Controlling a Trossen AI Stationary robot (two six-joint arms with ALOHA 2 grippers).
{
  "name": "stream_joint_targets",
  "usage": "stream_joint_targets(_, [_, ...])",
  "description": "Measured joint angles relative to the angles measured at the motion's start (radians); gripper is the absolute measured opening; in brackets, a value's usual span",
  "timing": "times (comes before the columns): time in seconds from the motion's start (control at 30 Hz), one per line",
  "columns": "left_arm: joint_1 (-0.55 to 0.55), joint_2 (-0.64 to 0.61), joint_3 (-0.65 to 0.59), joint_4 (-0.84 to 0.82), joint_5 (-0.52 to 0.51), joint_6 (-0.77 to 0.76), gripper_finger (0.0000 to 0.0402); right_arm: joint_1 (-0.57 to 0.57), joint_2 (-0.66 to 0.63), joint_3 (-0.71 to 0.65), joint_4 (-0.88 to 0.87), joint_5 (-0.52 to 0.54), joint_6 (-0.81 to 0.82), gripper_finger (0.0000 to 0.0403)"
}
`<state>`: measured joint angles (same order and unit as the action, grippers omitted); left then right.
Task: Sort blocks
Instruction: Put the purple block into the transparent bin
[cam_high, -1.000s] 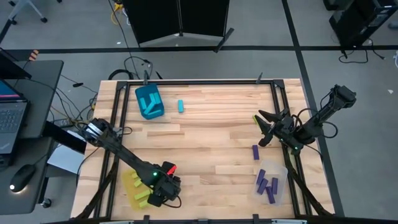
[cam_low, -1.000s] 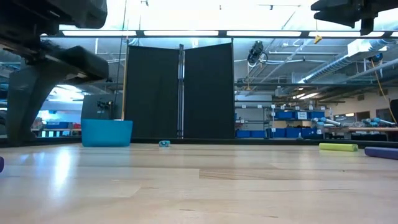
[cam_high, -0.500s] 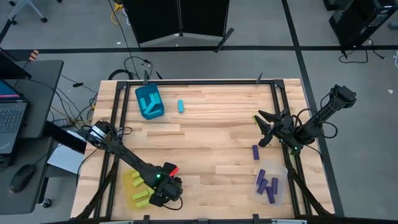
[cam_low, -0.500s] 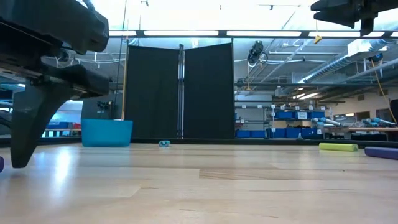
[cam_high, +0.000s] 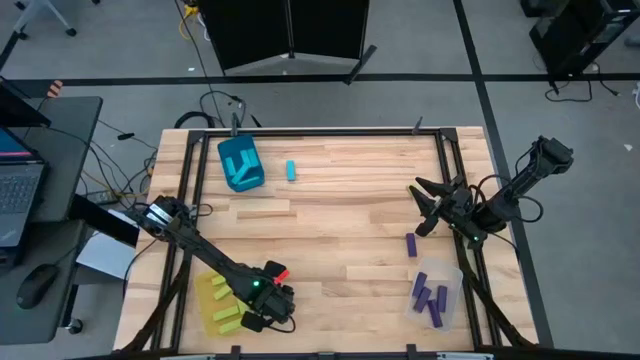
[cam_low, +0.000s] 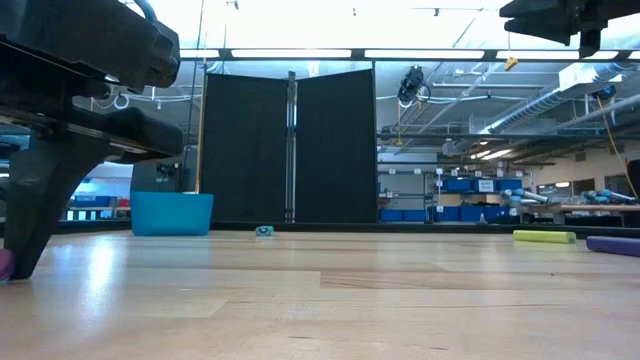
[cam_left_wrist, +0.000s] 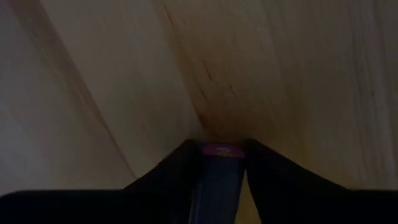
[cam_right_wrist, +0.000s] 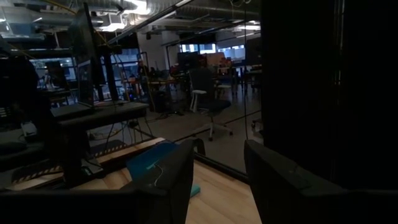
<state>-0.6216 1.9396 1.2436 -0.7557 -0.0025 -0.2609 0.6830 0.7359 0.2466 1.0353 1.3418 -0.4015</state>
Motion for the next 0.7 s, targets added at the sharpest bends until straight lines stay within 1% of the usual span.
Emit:
stream_joint_targets(0.2, [0.0, 0.004, 0.0, -0.001, -0.004, 0.019, 0.0109, 0.0, 0.0, 0.0, 0.0, 0.0, 0.0, 0.0154])
stream_joint_targets(0.33, [0.0, 0.006, 0.018, -0.022, -0.02, 0.039, 0.0105, 0.0, 0.0, 0.0, 0.0, 0.0, 0.0, 0.0154])
stream_joint_targets(0.5, [0.002, 0.014, 0.061, -0.069, -0.073, 0.079, 0.0105, 0.0, 0.0, 0.0, 0.0, 0.0, 0.0, 0.0154])
stream_joint_targets(0.7, [0.022, 0.014, 0.106, -0.083, -0.179, 0.132, 0.0105, 0.0, 0.0, 0.0, 0.0, 0.0, 0.0, 0.0154])
